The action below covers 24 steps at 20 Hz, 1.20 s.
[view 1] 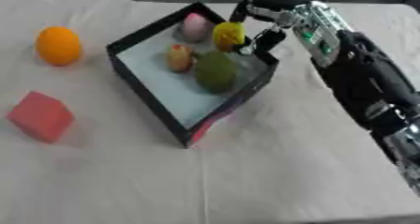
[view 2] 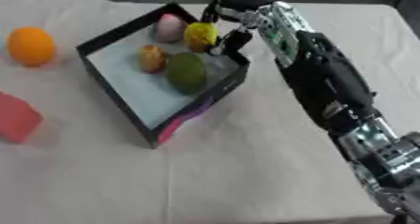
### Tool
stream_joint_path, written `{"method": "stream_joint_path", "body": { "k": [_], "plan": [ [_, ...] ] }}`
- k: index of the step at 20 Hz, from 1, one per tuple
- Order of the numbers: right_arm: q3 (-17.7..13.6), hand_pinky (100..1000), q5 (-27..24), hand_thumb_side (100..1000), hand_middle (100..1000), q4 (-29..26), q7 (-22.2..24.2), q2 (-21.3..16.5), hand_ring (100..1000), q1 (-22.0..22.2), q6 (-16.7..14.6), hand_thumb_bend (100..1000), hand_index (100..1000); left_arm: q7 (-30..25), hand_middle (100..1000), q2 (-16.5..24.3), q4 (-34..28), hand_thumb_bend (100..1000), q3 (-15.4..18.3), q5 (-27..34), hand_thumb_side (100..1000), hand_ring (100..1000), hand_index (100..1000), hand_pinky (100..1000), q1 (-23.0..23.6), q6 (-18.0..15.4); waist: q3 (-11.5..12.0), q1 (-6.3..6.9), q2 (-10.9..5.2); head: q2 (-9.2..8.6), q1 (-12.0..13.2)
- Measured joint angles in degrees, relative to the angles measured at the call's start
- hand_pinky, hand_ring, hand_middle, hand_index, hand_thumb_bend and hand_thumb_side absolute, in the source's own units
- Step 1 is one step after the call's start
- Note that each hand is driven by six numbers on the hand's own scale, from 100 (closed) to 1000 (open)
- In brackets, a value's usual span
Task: Pick up objects on the table and place them in the box.
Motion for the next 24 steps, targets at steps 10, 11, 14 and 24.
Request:
{"method": "stream_joint_path", "body": {
  "k": [10,11,14,24],
  "plan": [
    [-3.4,919,-7.8,100,800,-6.2,1.5,-2.8,826,0.7,1.5,100,970,0.0,794,0.0,-0.2,100,0.0,0.0,690,849,844,967,0.0,-0.1,-0.2,0.00,0.00,0.02,0.7],
    [-4.2,917,-11.1,100,790,-8.0,1.3,-3.6,821,1.4,2.8,100,961,-0.1,794,0.1,-0.2,100,0.0,0.1,690,849,844,967,0.0,-0.1,-0.3,0.00,0.00,0.02,0.8],
    [-6.6,900,-24.3,262,744,-15.3,-0.2,-6.7,779,4.1,8.1,100,892,0.0,794,0.5,-0.3,100,0.0,0.1,684,849,844,967,0.0,-0.2,-0.5,0.00,0.00,0.03,1.2],
    [-17.9,938,-68.4,551,749,-39.2,-15.7,-14.3,780,23.2,20.5,100,890,-0.2,797,1.6,-1.1,100,0.0,0.3,644,848,846,964,-0.2,-1.8,-1.2,0.00,0.00,-0.02,2.4]
  ]
}}
